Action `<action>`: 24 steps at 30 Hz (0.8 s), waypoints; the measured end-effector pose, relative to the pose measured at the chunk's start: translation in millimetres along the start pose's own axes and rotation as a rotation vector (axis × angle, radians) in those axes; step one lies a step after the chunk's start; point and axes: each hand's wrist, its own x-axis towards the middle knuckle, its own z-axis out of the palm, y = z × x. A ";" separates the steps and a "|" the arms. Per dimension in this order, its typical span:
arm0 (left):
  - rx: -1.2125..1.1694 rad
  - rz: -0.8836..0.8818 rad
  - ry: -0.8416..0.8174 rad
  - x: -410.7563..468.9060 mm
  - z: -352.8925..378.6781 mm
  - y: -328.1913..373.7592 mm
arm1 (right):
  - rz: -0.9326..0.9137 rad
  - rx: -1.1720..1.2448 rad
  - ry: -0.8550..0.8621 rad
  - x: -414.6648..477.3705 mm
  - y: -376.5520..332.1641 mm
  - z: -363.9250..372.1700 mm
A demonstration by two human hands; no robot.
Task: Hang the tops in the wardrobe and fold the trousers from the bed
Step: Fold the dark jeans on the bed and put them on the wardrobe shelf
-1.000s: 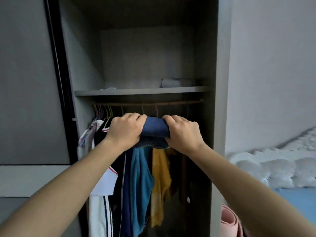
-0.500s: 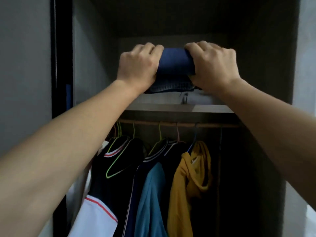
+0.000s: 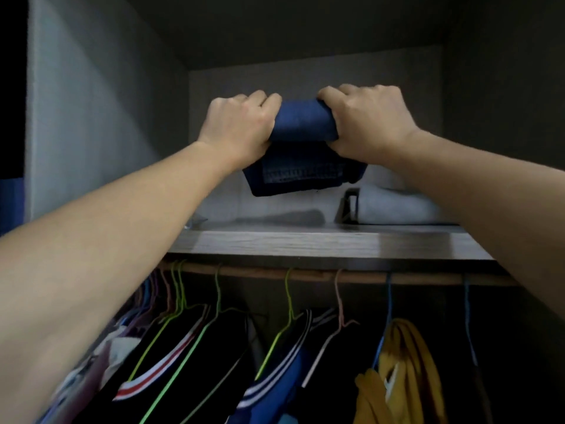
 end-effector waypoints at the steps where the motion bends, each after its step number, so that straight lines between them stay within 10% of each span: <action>1: -0.012 0.012 0.003 1.6 11.3 -4.4 | -0.001 -0.004 -0.015 6.8 -1.5 9.0; 12: -0.126 0.017 -0.011 11.6 127.0 -13.1 | 0.057 -0.065 -0.128 36.7 -13.1 102.4; 18: -0.603 0.193 -0.843 -7.8 155.0 13.7 | 0.042 0.120 -0.849 20.2 -24.9 124.6; 24: -0.648 0.197 -1.043 -9.7 148.5 16.5 | 0.184 0.397 -1.127 19.5 -25.3 131.2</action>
